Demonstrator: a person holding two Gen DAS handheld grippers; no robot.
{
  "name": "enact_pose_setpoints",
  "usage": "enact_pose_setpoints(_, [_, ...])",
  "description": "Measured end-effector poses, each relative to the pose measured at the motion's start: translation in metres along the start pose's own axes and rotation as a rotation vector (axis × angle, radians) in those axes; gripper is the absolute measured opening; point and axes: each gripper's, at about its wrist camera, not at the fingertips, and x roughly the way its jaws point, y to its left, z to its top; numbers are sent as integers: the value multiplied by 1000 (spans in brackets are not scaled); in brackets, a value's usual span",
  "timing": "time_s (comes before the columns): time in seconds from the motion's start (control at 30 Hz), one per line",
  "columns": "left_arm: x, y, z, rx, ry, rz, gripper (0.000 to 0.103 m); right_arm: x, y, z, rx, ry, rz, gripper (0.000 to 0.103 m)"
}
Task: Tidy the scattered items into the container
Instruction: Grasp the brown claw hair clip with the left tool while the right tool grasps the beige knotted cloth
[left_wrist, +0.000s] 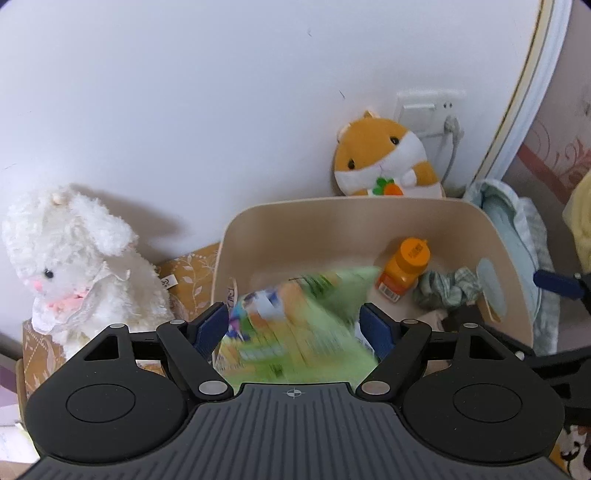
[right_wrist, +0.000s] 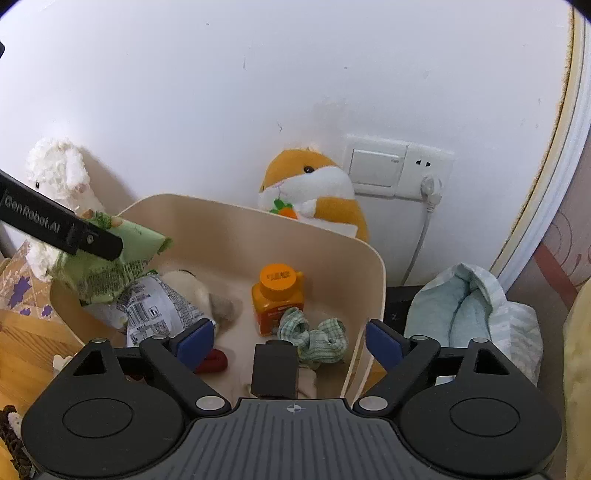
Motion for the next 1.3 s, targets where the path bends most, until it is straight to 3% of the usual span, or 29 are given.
enact_pose_setpoints(0.37, [-26,2,5,0,-53,-15,80,-22,4,0,-6,-42,-6,95])
enact_pose_setpoints(0.57, [-46,4,-6,59,-58,-20,80,-44,4,-4,-3,-68,11,96])
enact_pose_setpoints(0.9, [-65,20,-52,106,-3,-80,80,-81,12,-31,-44,-83,69,103])
enact_pose_setpoints(1.3, [-51,43,-124,98,114,-78,80,-73,66,-73,-88,37,127,103])
